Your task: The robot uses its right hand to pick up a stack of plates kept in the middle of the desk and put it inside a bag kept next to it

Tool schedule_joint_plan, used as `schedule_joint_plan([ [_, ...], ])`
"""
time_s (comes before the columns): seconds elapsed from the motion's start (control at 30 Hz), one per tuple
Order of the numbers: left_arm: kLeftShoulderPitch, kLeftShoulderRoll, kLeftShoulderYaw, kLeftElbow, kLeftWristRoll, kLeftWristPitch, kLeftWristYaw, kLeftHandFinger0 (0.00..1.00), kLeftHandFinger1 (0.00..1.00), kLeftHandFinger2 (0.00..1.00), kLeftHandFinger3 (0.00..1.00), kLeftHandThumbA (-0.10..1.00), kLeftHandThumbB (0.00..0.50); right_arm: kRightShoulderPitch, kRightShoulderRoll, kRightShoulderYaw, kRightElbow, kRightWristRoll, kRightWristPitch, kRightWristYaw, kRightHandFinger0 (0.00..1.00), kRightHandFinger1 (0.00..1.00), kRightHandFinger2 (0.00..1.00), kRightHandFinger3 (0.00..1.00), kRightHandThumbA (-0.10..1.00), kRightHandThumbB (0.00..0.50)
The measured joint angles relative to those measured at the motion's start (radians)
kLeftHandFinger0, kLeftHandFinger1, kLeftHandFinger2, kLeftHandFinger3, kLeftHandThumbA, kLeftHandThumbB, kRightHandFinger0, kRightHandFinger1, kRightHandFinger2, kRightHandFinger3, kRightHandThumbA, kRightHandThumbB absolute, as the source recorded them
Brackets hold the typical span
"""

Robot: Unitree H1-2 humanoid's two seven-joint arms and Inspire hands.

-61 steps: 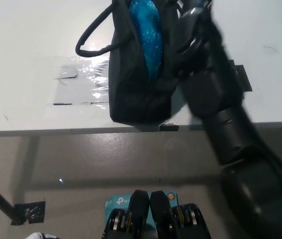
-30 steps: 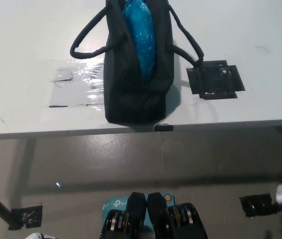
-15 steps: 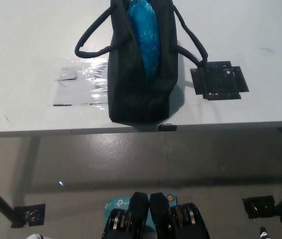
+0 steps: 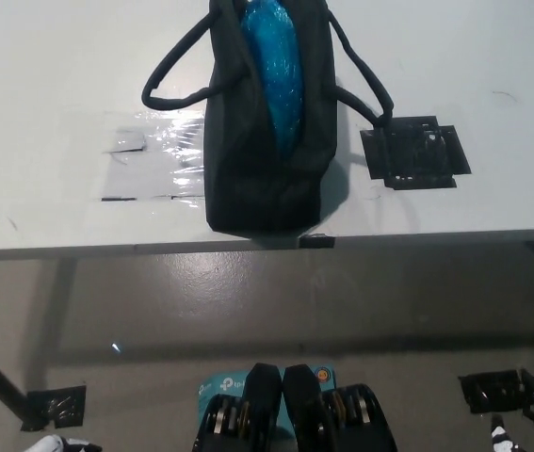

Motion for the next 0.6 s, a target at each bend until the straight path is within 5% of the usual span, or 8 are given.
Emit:
schedule_joint_plan([
  [0.43, 0.001, -0.003, 0.016, -0.013, -0.001, 0.000, 0.000, 0.75, 0.74, 0.84, 0.94, 0.17, 0.000, -0.001, -0.046, 0.045, 0.001, -0.002, -0.085, -0.086, 0.92, 1.00, 1.00, 1.00, 0.32, 0.302],
  [0.6, -0.001, -0.003, 0.018, -0.015, -0.002, 0.000, 0.000, 0.77, 0.74, 0.84, 0.93, 0.19, 0.000, -0.010, -0.057, 0.059, 0.002, -0.006, -0.087, -0.104, 0.97, 1.00, 1.00, 1.00, 0.36, 0.305],
])
